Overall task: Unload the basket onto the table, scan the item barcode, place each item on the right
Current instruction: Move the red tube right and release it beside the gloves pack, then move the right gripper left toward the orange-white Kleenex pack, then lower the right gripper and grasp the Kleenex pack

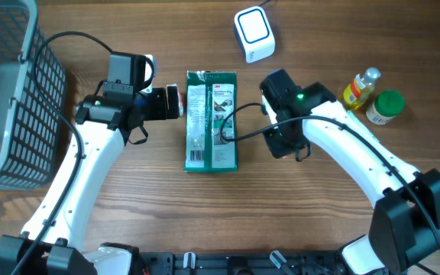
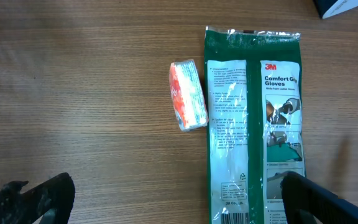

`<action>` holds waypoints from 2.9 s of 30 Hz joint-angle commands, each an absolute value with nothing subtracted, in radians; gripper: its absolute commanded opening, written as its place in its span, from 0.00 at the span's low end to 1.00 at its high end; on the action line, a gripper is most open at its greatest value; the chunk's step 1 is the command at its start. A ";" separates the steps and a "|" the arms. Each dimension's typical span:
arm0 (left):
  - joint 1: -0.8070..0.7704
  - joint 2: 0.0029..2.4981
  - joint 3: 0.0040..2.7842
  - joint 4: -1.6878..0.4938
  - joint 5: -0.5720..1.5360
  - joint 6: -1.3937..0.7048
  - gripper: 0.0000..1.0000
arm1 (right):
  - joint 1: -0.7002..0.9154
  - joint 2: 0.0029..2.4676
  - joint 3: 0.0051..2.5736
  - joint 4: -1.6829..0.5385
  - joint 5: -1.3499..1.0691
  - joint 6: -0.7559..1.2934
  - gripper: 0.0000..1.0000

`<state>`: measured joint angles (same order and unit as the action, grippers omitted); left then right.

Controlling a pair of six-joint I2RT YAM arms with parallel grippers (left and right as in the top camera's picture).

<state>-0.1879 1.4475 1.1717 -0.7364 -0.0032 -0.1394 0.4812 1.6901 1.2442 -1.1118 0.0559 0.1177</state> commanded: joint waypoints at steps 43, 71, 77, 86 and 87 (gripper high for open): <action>-0.186 1.442 1.181 -0.734 -0.013 -0.135 1.00 | 0.564 1.728 1.169 -0.492 -0.159 0.501 0.84; 0.175 1.442 1.181 -0.621 0.013 -0.307 1.00 | 0.747 1.830 1.285 -0.056 -0.044 0.333 0.88; 0.175 1.442 1.181 -0.620 0.013 -0.307 1.00 | 0.782 1.864 1.287 0.086 0.090 0.280 0.88; 0.175 1.442 1.181 -0.620 0.013 -0.307 1.00 | 0.799 2.045 1.287 0.216 0.089 0.291 0.80; 0.175 1.442 1.181 -0.621 0.013 -0.307 1.00 | 0.804 2.068 1.287 0.237 0.089 0.290 0.80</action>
<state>0.1703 1.4471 1.1713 -0.6220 0.0051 -0.2951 0.7898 1.9972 1.2728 0.1917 0.0738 0.3000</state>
